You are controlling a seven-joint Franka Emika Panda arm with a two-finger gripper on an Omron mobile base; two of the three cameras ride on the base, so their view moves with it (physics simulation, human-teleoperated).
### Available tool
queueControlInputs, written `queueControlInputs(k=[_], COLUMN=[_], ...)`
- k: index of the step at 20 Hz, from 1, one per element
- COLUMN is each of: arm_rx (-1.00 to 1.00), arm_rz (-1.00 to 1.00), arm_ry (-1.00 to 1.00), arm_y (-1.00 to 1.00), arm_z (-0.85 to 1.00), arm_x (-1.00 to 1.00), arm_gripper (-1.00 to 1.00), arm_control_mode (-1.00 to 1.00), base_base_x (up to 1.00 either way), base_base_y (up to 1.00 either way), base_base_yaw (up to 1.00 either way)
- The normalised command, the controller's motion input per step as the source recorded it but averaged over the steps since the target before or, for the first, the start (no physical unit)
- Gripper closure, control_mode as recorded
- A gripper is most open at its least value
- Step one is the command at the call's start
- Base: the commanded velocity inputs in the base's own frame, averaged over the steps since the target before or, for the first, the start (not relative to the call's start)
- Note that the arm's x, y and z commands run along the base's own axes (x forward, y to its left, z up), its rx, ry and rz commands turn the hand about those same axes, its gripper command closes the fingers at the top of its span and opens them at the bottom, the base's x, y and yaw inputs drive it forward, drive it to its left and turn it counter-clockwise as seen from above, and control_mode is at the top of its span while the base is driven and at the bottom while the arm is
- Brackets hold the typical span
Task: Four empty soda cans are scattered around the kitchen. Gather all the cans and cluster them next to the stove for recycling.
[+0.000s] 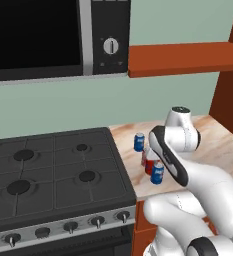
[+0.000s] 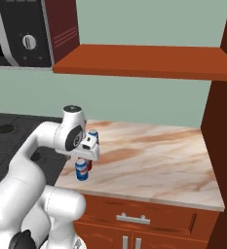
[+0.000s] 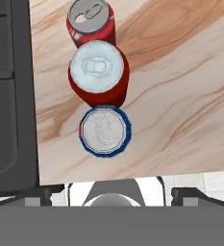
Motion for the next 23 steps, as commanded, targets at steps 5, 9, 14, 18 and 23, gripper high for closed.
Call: queueControlInputs(k=[5, 9, 14, 18, 23], arm_rx=[0.00, 0.00, 0.00, 0.00, 0.00], arm_rz=[0.00, 0.00, 0.00, 0.00, 0.00], arm_ry=[-0.01, 0.00, 0.00, 0.00, -0.01], arm_y=[0.00, 0.00, 0.00, 0.00, 0.02], arm_z=[0.45, 0.38, 0.44, 0.34, 0.26], arm_x=[-0.05, -0.23, -0.28, -0.38, -0.41], arm_gripper=[-1.00, -1.00, -1.00, -1.00, -1.00], arm_control_mode=[-1.00, -1.00, -1.00, -1.00, -1.00], base_base_x=[0.00, 0.00, 0.00, 0.00, 0.00], base_base_y=[0.00, 0.00, 0.00, 0.00, 0.00], base_base_yaw=[0.00, 0.00, 0.00, 0.00, 0.00])
